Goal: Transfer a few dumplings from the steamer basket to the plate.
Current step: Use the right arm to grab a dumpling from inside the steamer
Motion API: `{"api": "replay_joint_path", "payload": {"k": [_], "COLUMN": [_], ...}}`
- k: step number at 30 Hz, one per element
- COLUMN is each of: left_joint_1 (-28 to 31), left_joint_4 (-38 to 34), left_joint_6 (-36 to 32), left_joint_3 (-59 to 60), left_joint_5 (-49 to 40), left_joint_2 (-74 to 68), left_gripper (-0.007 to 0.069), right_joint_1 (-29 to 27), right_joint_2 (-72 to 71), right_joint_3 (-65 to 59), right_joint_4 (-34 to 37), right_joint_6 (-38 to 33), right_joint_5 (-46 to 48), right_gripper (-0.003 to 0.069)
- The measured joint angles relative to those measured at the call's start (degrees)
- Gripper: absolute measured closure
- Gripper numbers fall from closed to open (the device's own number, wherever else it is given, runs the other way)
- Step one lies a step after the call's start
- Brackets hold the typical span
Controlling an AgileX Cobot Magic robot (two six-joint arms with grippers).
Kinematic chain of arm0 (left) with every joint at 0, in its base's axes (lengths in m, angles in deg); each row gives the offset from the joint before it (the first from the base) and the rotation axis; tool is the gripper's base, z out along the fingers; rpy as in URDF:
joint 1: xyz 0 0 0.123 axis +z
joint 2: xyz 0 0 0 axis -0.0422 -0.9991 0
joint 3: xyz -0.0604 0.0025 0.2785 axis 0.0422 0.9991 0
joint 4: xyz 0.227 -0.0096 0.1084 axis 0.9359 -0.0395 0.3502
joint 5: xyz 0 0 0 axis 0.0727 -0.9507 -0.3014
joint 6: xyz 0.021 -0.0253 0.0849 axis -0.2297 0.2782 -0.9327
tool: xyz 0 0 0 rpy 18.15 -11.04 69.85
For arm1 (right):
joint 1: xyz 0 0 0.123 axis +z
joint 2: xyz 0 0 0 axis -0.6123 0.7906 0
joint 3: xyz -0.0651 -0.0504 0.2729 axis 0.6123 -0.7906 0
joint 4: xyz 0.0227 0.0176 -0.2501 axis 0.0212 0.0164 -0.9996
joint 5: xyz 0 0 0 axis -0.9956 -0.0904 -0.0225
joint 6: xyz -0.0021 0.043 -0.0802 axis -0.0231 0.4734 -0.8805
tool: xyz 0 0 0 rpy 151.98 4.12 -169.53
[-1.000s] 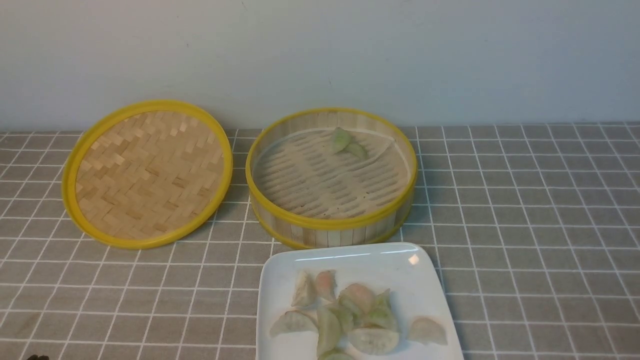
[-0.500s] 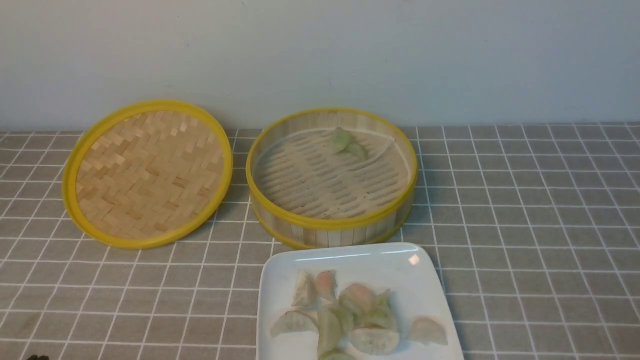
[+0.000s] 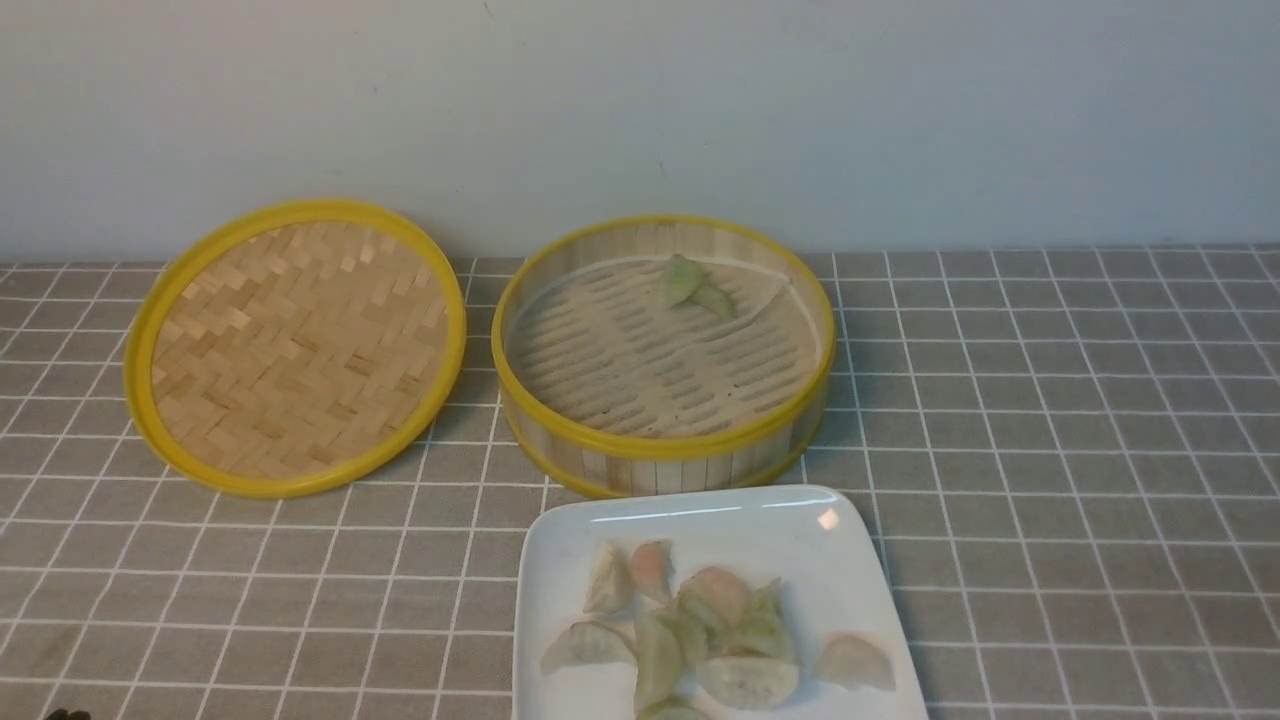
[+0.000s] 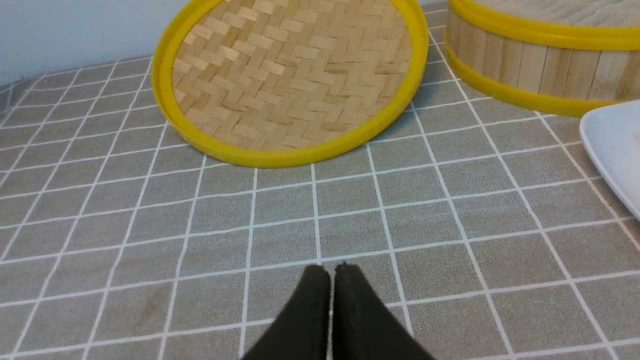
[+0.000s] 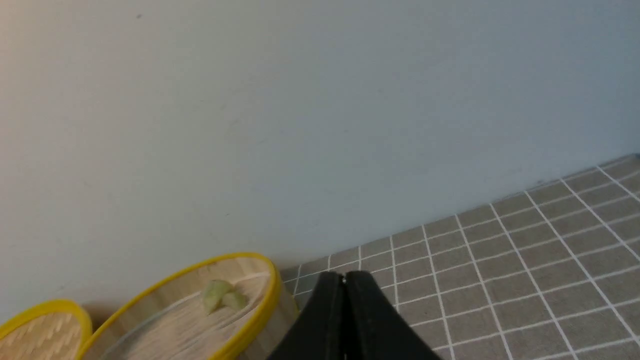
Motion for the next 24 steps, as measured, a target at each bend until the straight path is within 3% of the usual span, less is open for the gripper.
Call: {"api": "replay_joint_path", "payload": {"k": [4,6,12,13,18,24], "left_joint_1": [0.0,0.0,0.0,0.0,0.0,0.0], "left_joint_4": [-0.54,-5.11,-29.37,-30.88,-46.93,-51.06], "left_joint_6": [-0.56,0.66,8.55,8.92,9.57,8.08], "left_joint_3": [0.0,0.06,0.06,0.06,0.06,0.06], "left_joint_5": [0.72,3.63,13.35,13.61,21.69,24.5], "left_joint_2": [0.0,0.0,0.0,0.0,0.0,0.0], "left_gripper": [0.0629,0.0629,0.0629,0.0629,0.0629,0.0629], "right_joint_1": [0.0,0.16,0.83,0.83,0.83,0.88], "right_joint_2": [3.91,9.46,27.0,28.44,48.79,60.94], "right_joint_3": [6.67,12.87,32.35,34.47,49.92,58.59], "right_joint_4": [-2.49,-5.35,-15.24,-15.93,-21.07,-21.72], "right_joint_6": [-2.4,-3.23,0.33,0.86,1.28,1.09], "right_joint_5": [9.5,15.43,24.27,25.38,44.24,49.95], "right_gripper": [0.0671,0.0671,0.0669,0.0669,0.0669,0.0669]}}
